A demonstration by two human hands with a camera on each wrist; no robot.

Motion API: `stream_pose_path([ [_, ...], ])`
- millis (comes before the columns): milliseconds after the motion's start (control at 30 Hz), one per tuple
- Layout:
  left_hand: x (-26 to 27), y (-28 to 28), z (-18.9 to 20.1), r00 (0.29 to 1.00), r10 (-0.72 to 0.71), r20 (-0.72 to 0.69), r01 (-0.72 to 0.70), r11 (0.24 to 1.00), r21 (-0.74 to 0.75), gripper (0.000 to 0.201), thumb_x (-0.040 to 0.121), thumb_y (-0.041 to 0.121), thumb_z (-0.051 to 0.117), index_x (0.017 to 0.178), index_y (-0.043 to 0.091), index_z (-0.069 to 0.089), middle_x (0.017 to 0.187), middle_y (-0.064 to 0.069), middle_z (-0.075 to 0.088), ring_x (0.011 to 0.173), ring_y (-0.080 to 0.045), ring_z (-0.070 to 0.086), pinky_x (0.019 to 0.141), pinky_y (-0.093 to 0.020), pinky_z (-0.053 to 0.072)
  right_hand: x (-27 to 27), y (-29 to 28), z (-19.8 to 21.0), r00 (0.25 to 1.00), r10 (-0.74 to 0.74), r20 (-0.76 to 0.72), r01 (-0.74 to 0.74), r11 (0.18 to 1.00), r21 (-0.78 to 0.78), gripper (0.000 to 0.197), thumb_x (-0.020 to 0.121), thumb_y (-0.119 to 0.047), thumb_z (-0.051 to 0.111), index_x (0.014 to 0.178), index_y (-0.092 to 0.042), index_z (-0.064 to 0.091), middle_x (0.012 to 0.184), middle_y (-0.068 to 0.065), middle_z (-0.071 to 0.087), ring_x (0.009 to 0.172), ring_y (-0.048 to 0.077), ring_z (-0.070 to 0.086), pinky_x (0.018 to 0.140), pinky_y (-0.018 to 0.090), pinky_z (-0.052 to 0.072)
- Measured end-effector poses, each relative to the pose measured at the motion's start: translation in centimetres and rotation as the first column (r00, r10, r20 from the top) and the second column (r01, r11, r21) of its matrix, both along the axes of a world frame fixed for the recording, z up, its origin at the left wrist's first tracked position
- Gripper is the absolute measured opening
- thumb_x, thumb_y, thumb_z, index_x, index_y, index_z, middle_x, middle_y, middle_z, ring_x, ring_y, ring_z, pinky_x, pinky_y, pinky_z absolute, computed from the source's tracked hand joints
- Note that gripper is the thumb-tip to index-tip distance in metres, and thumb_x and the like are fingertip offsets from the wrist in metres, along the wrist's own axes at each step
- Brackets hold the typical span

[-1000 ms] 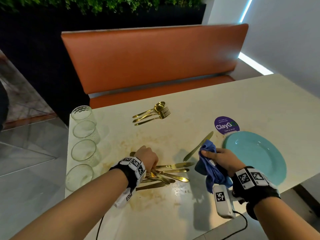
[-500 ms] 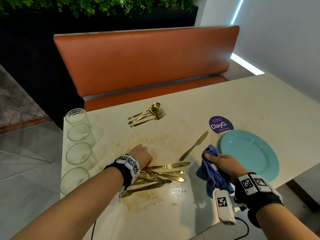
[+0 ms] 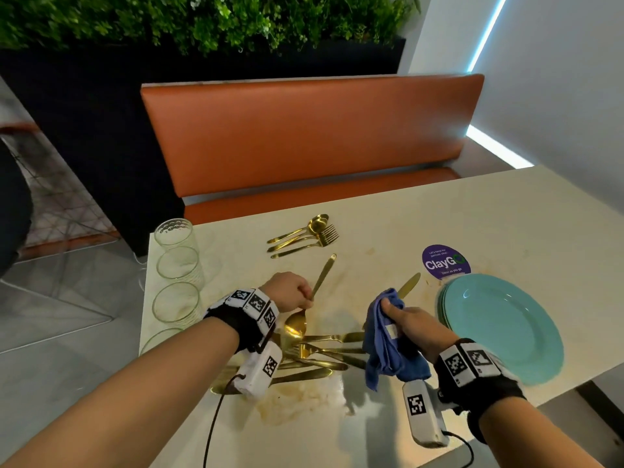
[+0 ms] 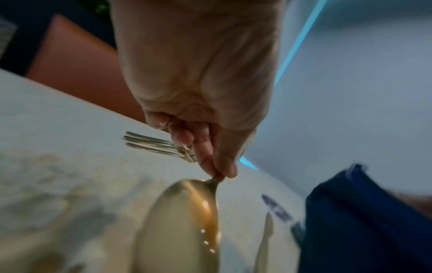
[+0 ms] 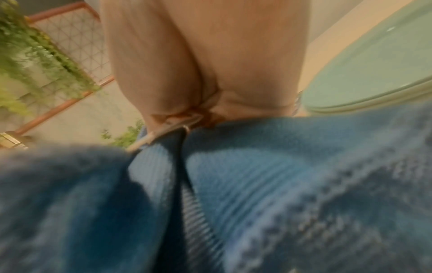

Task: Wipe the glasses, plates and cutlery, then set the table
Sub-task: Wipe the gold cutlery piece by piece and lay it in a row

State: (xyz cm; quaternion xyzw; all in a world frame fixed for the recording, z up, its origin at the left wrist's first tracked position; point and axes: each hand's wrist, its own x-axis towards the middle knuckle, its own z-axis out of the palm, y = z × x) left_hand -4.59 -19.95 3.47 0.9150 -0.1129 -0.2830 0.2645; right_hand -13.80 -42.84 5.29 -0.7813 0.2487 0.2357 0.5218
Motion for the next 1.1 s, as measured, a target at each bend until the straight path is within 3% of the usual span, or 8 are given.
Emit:
stream_pose_path([
  [200, -0.8, -1.5, 1.1, 0.958, 0.275, -0.078, -0.286, 0.912, -0.295, 0.009, 0.082, 0.015, 0.07, 0.083, 0.014, 0.061, 0.102, -0.007, 0.066, 0.103, -0.024, 0.059, 0.092, -0.037, 0.046, 1.7, 5.5, 0.3, 0.985, 0.169, 0.043, -0.168, 0.985, -0.041, 0.044, 0.092, -0.05, 0.044, 0.079, -0.013, 0.063, 0.095, 0.011, 0.066, 0.089, 0.023, 0.058, 0.084, 0.034, 0.043],
  [300, -1.4, -2.1, 1.4, 0.936, 0.351, -0.038, -0.345, 0.885, -0.314, 0.01, 0.083, 0.006, 0.059, 0.09, 0.011, 0.065, 0.103, -0.008, 0.065, 0.104, -0.027, 0.059, 0.088, -0.033, 0.047, 2.0, 7.2, -0.3, 0.949, 0.292, 0.117, -0.287, 0.956, -0.058, 0.026, 0.093, -0.032, 0.053, 0.095, -0.009, 0.063, 0.1, 0.011, 0.066, 0.089, 0.02, 0.055, 0.082, 0.028, 0.042],
  [433, -1.9, -2.5, 1.4, 0.908, 0.416, -0.061, -0.407, 0.836, -0.368, 0.016, 0.083, 0.003, 0.057, 0.094, 0.008, 0.067, 0.108, -0.009, 0.067, 0.101, -0.026, 0.06, 0.084, -0.032, 0.049, 2.5, 8.1, -1.4, 0.972, 0.129, 0.196, -0.111, 0.989, -0.099, 0.015, 0.079, -0.022, 0.071, 0.085, -0.017, 0.058, 0.081, 0.002, 0.062, 0.081, 0.021, 0.059, 0.069, 0.027, 0.048],
  [567, -1.6, -2.7, 2.1, 0.89, 0.446, -0.098, -0.444, 0.795, -0.413, 0.022, 0.084, 0.001, 0.05, 0.096, 0.005, 0.069, 0.109, -0.013, 0.067, 0.102, -0.029, 0.061, 0.081, -0.031, 0.05, 3.0, 8.7, -1.3, 0.992, 0.09, 0.089, -0.07, 0.975, -0.21, 0.033, 0.085, -0.035, 0.062, 0.061, -0.014, 0.052, 0.063, 0.004, 0.052, 0.059, 0.015, 0.047, 0.056, 0.024, 0.037],
  [700, -1.3, -2.8, 2.3, 0.862, 0.485, -0.147, -0.494, 0.742, -0.454, 0.019, 0.086, 0.002, 0.05, 0.087, 0.009, 0.068, 0.106, -0.013, 0.067, 0.103, -0.03, 0.06, 0.088, -0.034, 0.049, 3.5, 8.3, -0.1, 0.986, 0.148, 0.077, -0.129, 0.97, -0.208, 0.03, 0.083, -0.039, 0.064, 0.073, -0.012, 0.058, 0.077, 0.008, 0.059, 0.07, 0.019, 0.054, 0.062, 0.025, 0.042],
  [833, -1.1, -3.5, 2.1, 0.83, 0.534, -0.158, -0.532, 0.675, -0.511, 0.023, 0.086, 0.006, 0.06, 0.068, 0.021, 0.056, 0.094, -0.004, 0.065, 0.095, -0.023, 0.059, 0.084, -0.032, 0.047, 4.0, 7.0, 1.1, 0.966, 0.219, 0.135, -0.205, 0.972, -0.114, 0.011, 0.082, -0.017, 0.068, 0.086, -0.013, 0.058, 0.088, 0.007, 0.061, 0.07, 0.013, 0.055, 0.068, 0.024, 0.046],
  [967, -1.1, -3.7, 2.4, 0.835, 0.527, -0.158, -0.524, 0.675, -0.519, 0.007, 0.086, 0.015, 0.064, 0.087, 0.017, 0.057, 0.105, -0.008, 0.064, 0.106, -0.027, 0.059, 0.093, -0.036, 0.047, 5.1, 6.2, 2.4, 0.893, 0.44, 0.097, -0.381, 0.853, -0.356, 0.009, 0.085, -0.018, 0.063, 0.085, -0.014, 0.054, 0.091, 0.007, 0.057, 0.083, 0.018, 0.052, 0.076, 0.025, 0.04],
  [1100, 0.6, -1.2, 3.4, 0.903, 0.423, 0.082, -0.38, 0.872, -0.308, 0.068, 0.081, 0.034, 0.071, 0.136, 0.014, 0.037, 0.135, -0.007, 0.049, 0.127, -0.027, 0.044, 0.105, -0.044, 0.039, 5.2, 4.6, 3.6, 0.842, 0.538, -0.033, -0.484, 0.728, -0.485, 0.02, 0.087, -0.033, 0.059, 0.09, -0.014, 0.059, 0.09, 0.004, 0.056, 0.084, 0.017, 0.051, 0.076, 0.024, 0.038],
])
